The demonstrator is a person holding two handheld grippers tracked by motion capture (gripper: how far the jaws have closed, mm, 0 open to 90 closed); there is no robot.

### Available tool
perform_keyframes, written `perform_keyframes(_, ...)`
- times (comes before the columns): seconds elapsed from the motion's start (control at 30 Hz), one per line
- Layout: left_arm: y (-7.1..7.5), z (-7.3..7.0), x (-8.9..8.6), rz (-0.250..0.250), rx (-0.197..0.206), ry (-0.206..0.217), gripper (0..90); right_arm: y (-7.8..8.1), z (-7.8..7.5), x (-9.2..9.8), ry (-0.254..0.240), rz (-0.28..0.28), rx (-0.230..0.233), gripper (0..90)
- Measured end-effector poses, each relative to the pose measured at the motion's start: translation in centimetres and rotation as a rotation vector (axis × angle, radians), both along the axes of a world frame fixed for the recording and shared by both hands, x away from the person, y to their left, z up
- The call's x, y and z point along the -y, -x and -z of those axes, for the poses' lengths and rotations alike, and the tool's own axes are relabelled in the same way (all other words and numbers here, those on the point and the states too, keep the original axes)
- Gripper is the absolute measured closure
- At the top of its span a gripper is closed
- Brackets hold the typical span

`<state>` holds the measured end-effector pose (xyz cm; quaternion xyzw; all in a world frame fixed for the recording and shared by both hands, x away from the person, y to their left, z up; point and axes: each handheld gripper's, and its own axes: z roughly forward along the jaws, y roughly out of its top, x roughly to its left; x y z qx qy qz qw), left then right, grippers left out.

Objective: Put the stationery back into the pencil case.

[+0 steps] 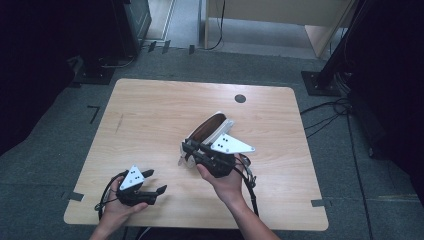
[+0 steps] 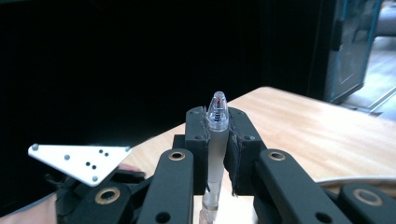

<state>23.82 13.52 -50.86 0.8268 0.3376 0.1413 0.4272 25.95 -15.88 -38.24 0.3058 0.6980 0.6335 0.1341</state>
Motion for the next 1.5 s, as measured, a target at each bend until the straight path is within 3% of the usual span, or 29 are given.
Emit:
perform_keyframes(0.07, -0.1, 0.1, -0.5, -0.03, -0.003, -0.024, 15.9, -0.3, -0.6, 0.4, 0.004, 0.013, 0.013, 80.7)
perform_keyframes(0.1, -0.2, 0.2, -0.8, -0.052, -0.007, -0.042, 8.6, -0.4, -0.9, 0.6, 0.003, 0.021, 0.021, 80.7)
perform_keyframes(0.17, -0.4, 0.3, -1.4, -0.083, -0.019, -0.064, 7.8, -0.7, -1.4, 1.2, -0.004, 0.039, 0.035, 80.7)
perform_keyframes(0.23, -0.6, 0.5, -2.0, -0.112, -0.033, -0.088, 0.4, -1.2, -1.8, 1.8, -0.011, 0.061, 0.045, 80.7)
perform_keyframes(0.3, -0.7, 0.6, -2.5, -0.14, -0.04, -0.106, 0.0, -2.1, -1.8, 2.5, -0.002, 0.102, 0.05, 80.7)
perform_keyframes(0.4, -0.9, 0.7, -3.1, -0.178, -0.037, -0.137, 0.0, -3.0, -1.1, 2.8, 0.007, 0.125, 0.034, 80.7)
perform_keyframes(0.5, -1.1, 0.8, -3.6, -0.204, -0.045, -0.141, 0.0, -3.5, -0.5, 2.9, 0.012, 0.132, 0.023, 80.7)
perform_keyframes(0.67, -1.2, 1.0, -3.4, -0.206, -0.057, -0.167, 0.0, -4.7, 0.8, 2.4, 0.041, 0.144, -0.004, 80.7)
perform_keyframes(0.9, -1.6, 1.1, -3.5, -0.22, -0.094, -0.165, 0.0, -5.9, 2.8, 1.3, 0.155, 0.122, -0.066, 80.5)
perform_keyframes(1.13, -1.6, 1.1, -3.5, -0.219, -0.095, -0.168, 0.0, -6.5, 3.3, 0.9, 0.186, 0.131, -0.083, 79.7)
perform_keyframes(1.5, -1.6, 1.1, -3.5, -0.221, -0.095, -0.166, 0.0, -7.3, 3.5, 1.5, 0.196, 0.182, -0.098, 75.9)
